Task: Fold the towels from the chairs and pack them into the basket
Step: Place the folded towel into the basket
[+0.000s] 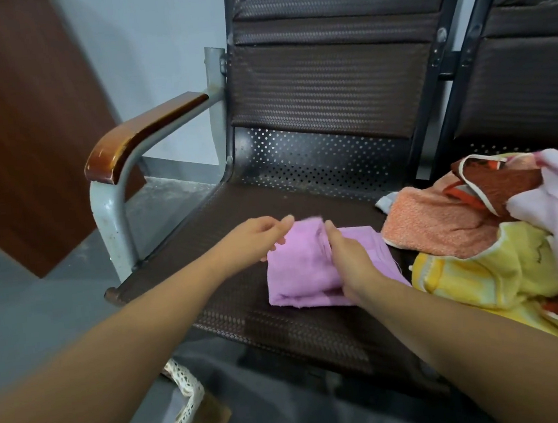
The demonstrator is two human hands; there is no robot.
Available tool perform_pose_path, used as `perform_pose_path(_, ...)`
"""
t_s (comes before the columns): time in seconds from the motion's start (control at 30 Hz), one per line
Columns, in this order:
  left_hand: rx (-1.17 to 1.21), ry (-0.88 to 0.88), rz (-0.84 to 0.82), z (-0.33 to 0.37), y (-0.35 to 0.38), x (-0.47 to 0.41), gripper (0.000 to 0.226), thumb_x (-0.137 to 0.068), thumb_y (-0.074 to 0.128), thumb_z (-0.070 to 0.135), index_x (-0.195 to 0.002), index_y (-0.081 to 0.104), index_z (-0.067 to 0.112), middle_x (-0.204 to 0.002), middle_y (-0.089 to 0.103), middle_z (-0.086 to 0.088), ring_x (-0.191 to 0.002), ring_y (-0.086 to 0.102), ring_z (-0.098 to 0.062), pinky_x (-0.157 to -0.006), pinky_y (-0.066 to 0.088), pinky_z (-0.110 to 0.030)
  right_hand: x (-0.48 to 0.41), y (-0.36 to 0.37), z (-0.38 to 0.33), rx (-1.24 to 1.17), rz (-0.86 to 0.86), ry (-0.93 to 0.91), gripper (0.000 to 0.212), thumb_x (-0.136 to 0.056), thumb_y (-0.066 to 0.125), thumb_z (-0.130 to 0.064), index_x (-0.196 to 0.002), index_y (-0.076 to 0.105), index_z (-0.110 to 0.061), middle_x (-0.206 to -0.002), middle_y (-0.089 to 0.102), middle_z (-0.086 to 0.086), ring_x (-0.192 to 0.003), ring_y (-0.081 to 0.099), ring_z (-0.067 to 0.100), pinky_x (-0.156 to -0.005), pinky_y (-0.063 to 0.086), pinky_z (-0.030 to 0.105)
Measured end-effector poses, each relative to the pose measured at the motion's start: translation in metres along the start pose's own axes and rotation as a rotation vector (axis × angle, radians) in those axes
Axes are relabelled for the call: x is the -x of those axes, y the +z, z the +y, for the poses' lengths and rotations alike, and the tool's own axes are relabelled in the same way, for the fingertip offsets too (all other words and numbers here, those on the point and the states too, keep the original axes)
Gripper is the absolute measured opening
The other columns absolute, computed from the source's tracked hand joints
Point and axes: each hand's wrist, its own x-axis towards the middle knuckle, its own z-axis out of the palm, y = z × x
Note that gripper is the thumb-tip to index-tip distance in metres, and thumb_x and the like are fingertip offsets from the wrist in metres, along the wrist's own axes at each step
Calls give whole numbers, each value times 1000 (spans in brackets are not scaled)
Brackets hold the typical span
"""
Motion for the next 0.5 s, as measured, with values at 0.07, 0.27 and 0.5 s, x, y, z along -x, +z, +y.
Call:
perform_pose_path(0.07,-163,11,29,-16,7,-5,50,-92,47,66,-106,66,22,-102,68,9,-96,63,-11,-81,51,-28,-6,-1,5,143,16,-39,34,-96,59,-41,-105,65,-9,-105,68,5,-104,61,24,-93,47,37)
perform_pose_path(0.27,-289,-48,160,-44,26,-19,25,-92,63,34,-106,56,15,-104,60,-3,-94,54,-17,-74,38,-29,-9,0,10,322,93,-234,48,-91,60,-7,-135,43,-14,-117,58,7,-107,56,24,-88,44,33)
perform_pose_path(0.5,-141,-314,109,-37,37,-25,48,-85,71,34,-56,39,13,-54,38,2,-52,36,-16,-51,24,-31,-7,-11,31,1022,-66,-469,43,-102,43,-34,-140,54,-18,-144,49,9,-131,47,27,-110,37,38)
